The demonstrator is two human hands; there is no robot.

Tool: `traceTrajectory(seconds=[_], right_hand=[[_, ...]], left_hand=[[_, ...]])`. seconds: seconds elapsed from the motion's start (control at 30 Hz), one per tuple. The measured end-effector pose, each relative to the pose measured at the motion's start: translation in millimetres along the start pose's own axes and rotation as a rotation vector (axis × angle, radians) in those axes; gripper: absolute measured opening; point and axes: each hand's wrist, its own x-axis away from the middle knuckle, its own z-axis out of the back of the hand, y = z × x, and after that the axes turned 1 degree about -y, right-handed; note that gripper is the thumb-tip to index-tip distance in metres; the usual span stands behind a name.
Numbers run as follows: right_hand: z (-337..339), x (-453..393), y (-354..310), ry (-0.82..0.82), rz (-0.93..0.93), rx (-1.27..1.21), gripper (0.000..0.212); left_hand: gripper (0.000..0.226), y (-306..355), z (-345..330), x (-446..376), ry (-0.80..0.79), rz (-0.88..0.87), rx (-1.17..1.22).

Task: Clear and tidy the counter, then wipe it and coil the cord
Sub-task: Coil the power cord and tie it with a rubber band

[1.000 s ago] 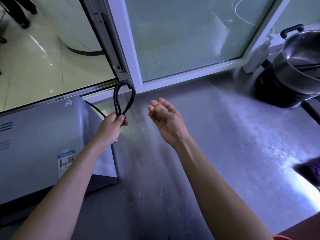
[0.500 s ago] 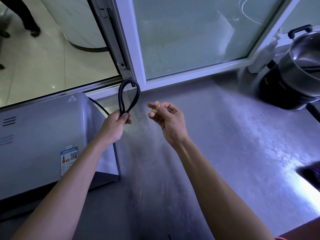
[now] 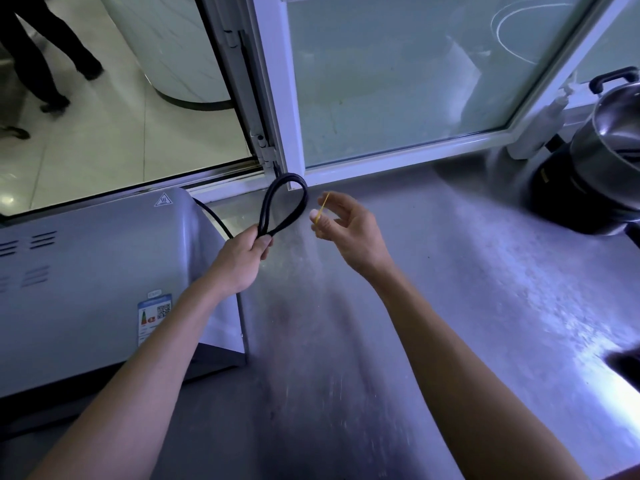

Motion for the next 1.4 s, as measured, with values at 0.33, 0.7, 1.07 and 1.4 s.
traceTrajectory(seconds=[0.33,0.7,1.07,1.4], right_hand=[[-6,-40,-38,-0.149,0.123,0.523,0.071],[-17,-41,-27,-0.233,0.027,0.188,0.031],[-24,-41,-18,-0.294,-0.120,0.030,0.032],[-28,-36,-13,-0.394,-0.149,0.196,0.030]], left_hand=[[0.021,1,9,4,-0.100,-0.079,-0.165],[0.020,4,9,4,-0.101,-0.133,-0.077],[0.022,11,12,7,-0.075,-0.175,0.022],[0.022,16,13,6,-0.049,-0.181,0.058]])
